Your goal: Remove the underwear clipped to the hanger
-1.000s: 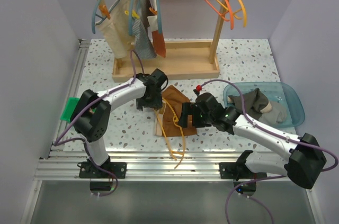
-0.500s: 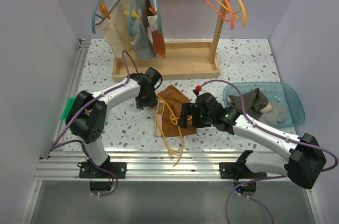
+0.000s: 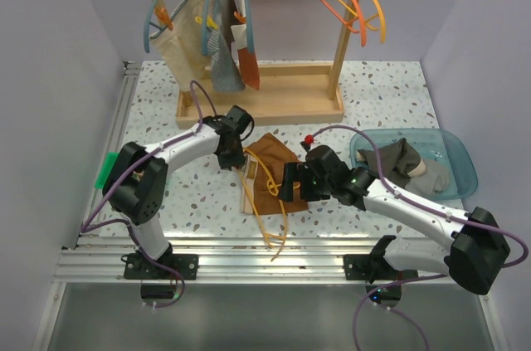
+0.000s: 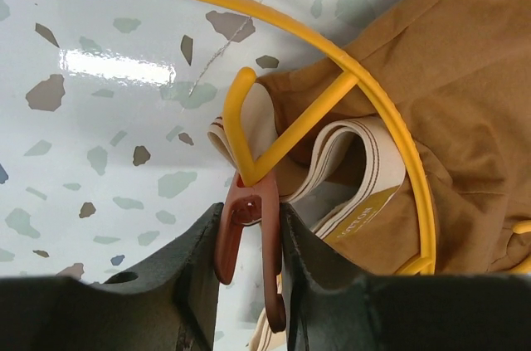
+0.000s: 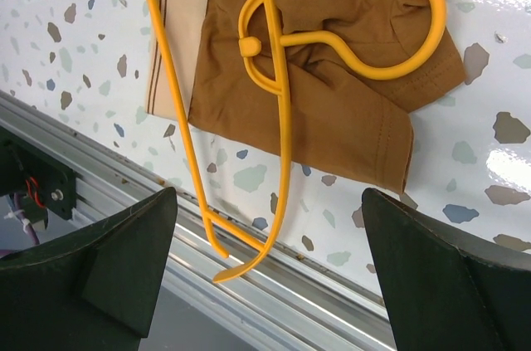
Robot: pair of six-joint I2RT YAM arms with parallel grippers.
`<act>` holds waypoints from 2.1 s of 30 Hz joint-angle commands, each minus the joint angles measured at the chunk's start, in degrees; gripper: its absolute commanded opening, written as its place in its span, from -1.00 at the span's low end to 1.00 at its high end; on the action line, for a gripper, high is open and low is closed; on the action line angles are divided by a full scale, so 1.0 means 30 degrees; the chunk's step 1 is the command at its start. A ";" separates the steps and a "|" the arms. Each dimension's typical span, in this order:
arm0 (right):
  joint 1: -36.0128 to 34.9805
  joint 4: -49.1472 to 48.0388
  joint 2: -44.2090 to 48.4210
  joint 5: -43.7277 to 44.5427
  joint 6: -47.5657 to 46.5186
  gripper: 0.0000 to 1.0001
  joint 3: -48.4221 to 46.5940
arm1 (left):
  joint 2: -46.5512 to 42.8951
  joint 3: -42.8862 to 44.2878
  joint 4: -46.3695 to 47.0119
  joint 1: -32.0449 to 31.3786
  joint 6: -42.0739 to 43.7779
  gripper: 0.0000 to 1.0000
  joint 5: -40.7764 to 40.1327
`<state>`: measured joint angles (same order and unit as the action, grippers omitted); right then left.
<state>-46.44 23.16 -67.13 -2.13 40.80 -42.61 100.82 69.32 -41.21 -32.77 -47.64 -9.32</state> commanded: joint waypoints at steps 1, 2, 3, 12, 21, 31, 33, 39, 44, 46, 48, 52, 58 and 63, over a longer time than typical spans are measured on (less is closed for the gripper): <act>0.0039 -0.0044 0.0054 -0.0285 -0.0473 0.92 -0.0269 | -0.0412 0.0565 0.0846 0.0202 -0.0410 -0.56 -0.0086; 0.0068 0.0015 0.0054 -0.0286 -0.0503 0.92 -0.0298 | -0.0412 0.0565 0.0904 0.0202 -0.0410 -0.63 -0.0086; 0.0068 0.0044 0.0083 -0.0315 -0.0532 0.92 -0.0299 | -0.0383 0.0594 0.0905 0.0231 -0.0410 -0.84 -0.0086; 0.0097 0.0103 0.0025 -0.0520 -0.0620 0.92 -0.0299 | -0.1142 0.1414 0.0437 0.0231 0.0204 -1.00 0.0558; 0.0097 -0.0278 -0.0532 -0.0930 -0.0678 0.92 -0.0503 | -0.0326 0.0716 0.0523 0.0524 0.0909 -1.00 0.0880; 0.0097 -0.0161 -0.0415 -0.0842 -0.0708 0.93 -0.0416 | 0.0848 0.0301 0.1842 0.0553 0.0849 -0.61 0.1585; 0.0097 -0.0190 -0.0444 -0.0813 -0.0737 0.93 -0.0445 | 0.0877 0.0593 0.1756 0.0583 0.0908 -0.42 0.1467; 0.0127 -0.0278 -0.0591 -0.0901 -0.0766 0.94 -0.0504 | 0.0353 0.1297 0.1403 0.0642 0.0733 -0.74 0.0706; 0.0156 -0.0277 -0.0678 -0.0930 -0.0796 0.94 -0.0504 | -0.0586 0.2116 0.0644 0.0671 0.0820 -1.00 0.0529; 0.0185 -0.0248 -0.0679 -0.0960 -0.0825 0.93 -0.0504 | -0.0967 0.2586 0.0059 0.0671 0.1024 -1.00 0.0529; 0.0215 -0.0336 -0.0737 -0.1018 -0.0825 0.93 -0.0475 | -0.1492 0.2616 -0.0177 0.0671 0.1171 -1.00 0.0617; 0.0244 -0.0395 -0.0942 -0.1106 -0.0884 0.93 -0.0591 | -0.2197 0.2500 -0.0529 0.0788 0.1667 -1.00 0.1639; 0.0273 -0.0424 -0.1118 -0.1106 -0.0884 0.93 -0.0680 | -0.4537 0.0364 -0.1115 0.2158 0.1526 -1.00 0.1326; 0.0303 -0.0483 -0.1118 -0.1165 -0.0884 0.93 -0.0592 | -1.0007 -0.2069 -0.2051 0.6746 0.1459 -1.00 -0.1344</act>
<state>-45.74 23.09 -70.26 -4.38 38.96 -42.65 80.82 64.97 -44.36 -21.45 -43.88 -7.18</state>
